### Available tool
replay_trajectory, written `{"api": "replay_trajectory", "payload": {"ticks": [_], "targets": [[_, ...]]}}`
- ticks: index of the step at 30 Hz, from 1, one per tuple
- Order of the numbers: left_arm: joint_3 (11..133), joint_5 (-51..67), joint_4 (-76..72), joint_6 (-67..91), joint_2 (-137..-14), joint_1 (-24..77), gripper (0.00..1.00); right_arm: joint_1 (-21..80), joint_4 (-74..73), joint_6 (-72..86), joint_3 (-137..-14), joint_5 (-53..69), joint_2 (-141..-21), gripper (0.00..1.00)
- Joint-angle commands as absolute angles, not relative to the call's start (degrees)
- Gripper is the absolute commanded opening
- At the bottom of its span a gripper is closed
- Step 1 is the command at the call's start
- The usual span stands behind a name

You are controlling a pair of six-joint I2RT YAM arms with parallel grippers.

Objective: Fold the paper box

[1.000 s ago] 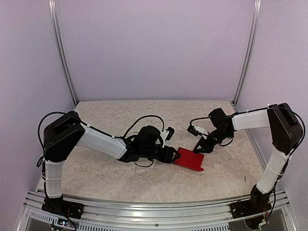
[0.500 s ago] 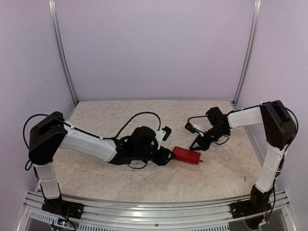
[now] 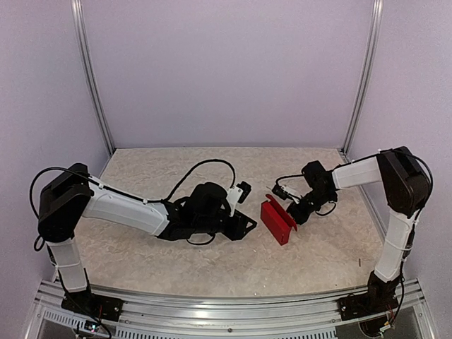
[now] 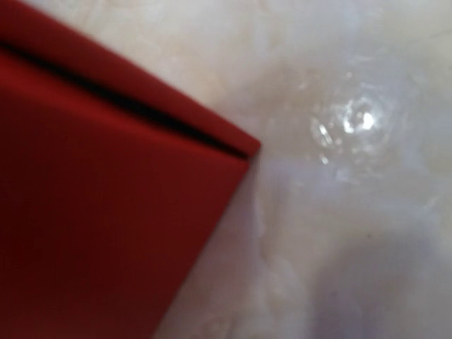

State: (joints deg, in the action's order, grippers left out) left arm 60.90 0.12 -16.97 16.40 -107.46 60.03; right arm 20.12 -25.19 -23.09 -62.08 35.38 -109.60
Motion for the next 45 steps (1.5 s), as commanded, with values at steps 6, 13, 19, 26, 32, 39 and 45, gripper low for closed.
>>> {"api": "replay_trajectory", "payload": {"ticks": [6,13,19,26,32,39,45], "targets": [[67.0,8.43,-19.73,19.4,-116.83,56.56,0.5,15.17,-29.88,-25.13,-59.71,28.82,-106.58,0.09],[71.63,9.96,-18.89,19.47,-121.61,56.74,0.47,13.77,-32.5,-30.25,-57.35,26.6,-100.41,0.15],[67.3,8.59,-18.48,15.98,-116.43,56.07,0.52,12.35,-35.16,-42.14,-51.63,25.65,-88.09,0.27],[75.97,17.16,-10.43,9.72,-115.93,50.71,0.59,12.39,-39.52,-46.94,-50.46,30.67,-77.41,0.46],[77.85,18.35,-9.27,10.77,-117.97,50.36,0.58,14.17,-45.88,-31.62,-63.3,37.48,-84.63,0.55],[71.32,16.88,-12.92,14.08,-116.16,51.76,0.58,21.84,-46.22,-24.18,-68.39,35.02,-89.36,0.59],[67.94,14.19,-12.09,15.59,-114.43,52.99,0.58,26.8,-45.72,-20.15,-69.19,27.32,-92.04,0.55]]}}
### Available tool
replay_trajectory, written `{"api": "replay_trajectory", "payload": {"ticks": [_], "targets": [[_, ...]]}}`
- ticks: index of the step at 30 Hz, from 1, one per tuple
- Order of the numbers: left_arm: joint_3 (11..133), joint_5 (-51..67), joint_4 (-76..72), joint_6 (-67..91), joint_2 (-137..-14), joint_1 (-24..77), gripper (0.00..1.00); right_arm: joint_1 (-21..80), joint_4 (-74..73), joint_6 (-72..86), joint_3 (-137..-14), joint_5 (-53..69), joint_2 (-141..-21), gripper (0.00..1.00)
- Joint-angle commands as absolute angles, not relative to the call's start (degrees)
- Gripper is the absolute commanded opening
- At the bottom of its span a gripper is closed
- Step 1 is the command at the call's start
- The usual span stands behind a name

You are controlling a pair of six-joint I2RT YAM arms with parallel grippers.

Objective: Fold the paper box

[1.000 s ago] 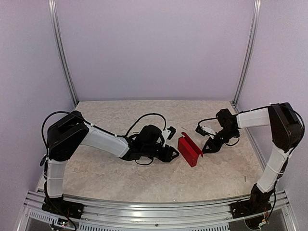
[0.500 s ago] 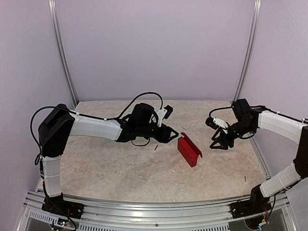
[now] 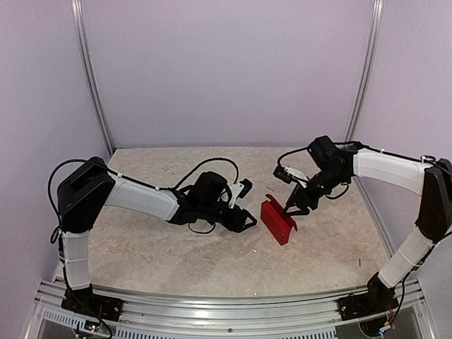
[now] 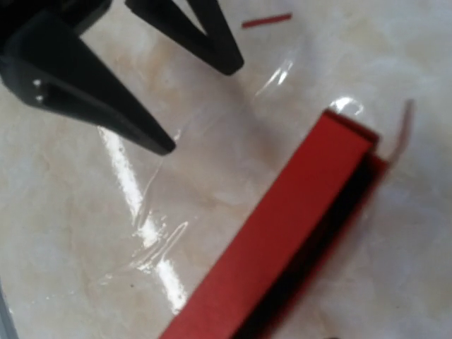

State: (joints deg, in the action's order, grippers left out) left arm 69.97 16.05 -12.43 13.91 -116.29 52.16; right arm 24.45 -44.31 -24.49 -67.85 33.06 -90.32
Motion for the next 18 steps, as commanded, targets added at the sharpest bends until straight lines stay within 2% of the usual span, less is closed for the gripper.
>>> {"api": "replay_trajectory", "payload": {"ticks": [1,8,14,18], "targets": [[67.36,13.72,-12.05,15.95,-113.94,53.12,0.58,27.14,-45.54,-19.92,-69.22,26.54,-92.34,0.51],[65.56,11.42,-11.58,16.76,-111.76,53.87,0.58,28.98,-46.3,-19.43,-70.83,24.07,-94.99,0.25],[64.86,10.19,-10.77,16.72,-110.87,54.29,0.58,29.44,-46.28,-18.72,-71.94,23.39,-96.13,0.09],[64.82,9.67,-9.93,16.49,-110.49,54.3,0.58,29.48,-46.24,-18.79,-72.03,23.13,-96.65,0.03]]}}
